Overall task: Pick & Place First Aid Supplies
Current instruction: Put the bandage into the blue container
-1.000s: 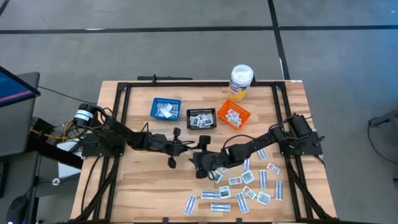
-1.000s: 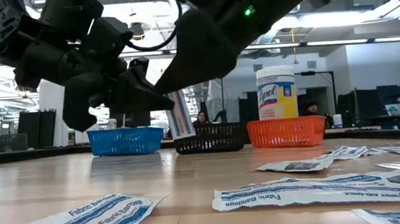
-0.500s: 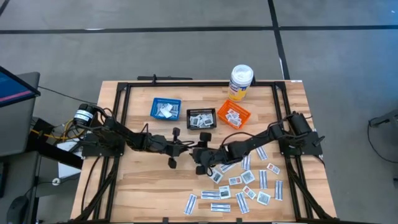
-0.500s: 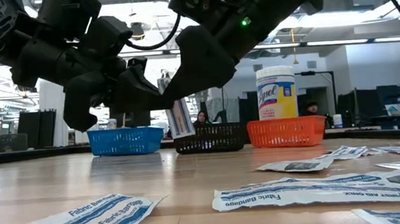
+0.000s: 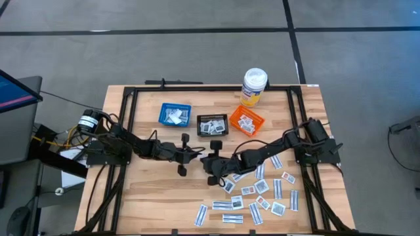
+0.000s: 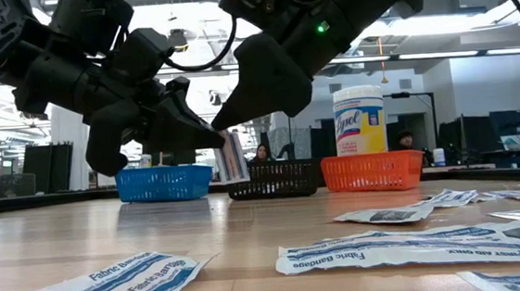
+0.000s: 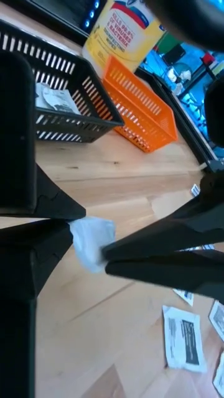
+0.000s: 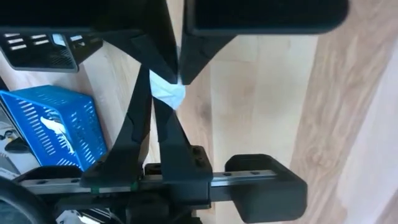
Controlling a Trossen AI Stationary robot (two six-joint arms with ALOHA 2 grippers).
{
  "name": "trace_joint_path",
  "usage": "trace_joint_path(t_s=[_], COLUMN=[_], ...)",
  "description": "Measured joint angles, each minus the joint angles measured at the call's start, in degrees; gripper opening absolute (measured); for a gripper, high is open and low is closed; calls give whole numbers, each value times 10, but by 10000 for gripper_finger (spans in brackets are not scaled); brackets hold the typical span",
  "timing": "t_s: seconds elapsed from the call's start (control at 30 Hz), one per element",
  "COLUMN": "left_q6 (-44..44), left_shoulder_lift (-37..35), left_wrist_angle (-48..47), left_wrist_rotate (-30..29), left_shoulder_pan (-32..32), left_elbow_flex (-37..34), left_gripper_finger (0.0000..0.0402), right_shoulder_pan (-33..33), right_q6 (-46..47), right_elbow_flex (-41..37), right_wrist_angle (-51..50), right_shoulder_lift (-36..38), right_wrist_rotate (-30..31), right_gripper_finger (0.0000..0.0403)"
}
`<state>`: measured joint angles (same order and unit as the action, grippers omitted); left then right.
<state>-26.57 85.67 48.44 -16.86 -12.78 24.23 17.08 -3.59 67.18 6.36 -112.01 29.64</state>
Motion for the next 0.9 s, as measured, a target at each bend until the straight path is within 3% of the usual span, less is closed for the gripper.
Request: trace_joint_path(t_s=[0.3, 0.6, 0.8, 0.9], left_q6=[16, 34, 35, 38], left_shoulder_lift=[0, 0, 0, 0], left_wrist_angle=[0, 0, 0, 0], left_wrist_rotate=[-9, -10, -10, -10], left_shoulder_pan=[0, 0, 0, 0], left_elbow_flex=[0, 0, 0, 0], left_gripper_finger=[8, 9, 10, 7], right_shoulder_pan=[3, 67, 79, 70], right_q6=[-39, -155, -157, -115], right_elbow_flex=[0, 25, 25, 25], right_wrist_angle=[-1, -2, -9, -32], right_shoulder_lift=[0, 13, 13, 13], right_wrist_rotate=[7, 189, 187, 165], right_gripper_finger=[2, 4, 25, 52])
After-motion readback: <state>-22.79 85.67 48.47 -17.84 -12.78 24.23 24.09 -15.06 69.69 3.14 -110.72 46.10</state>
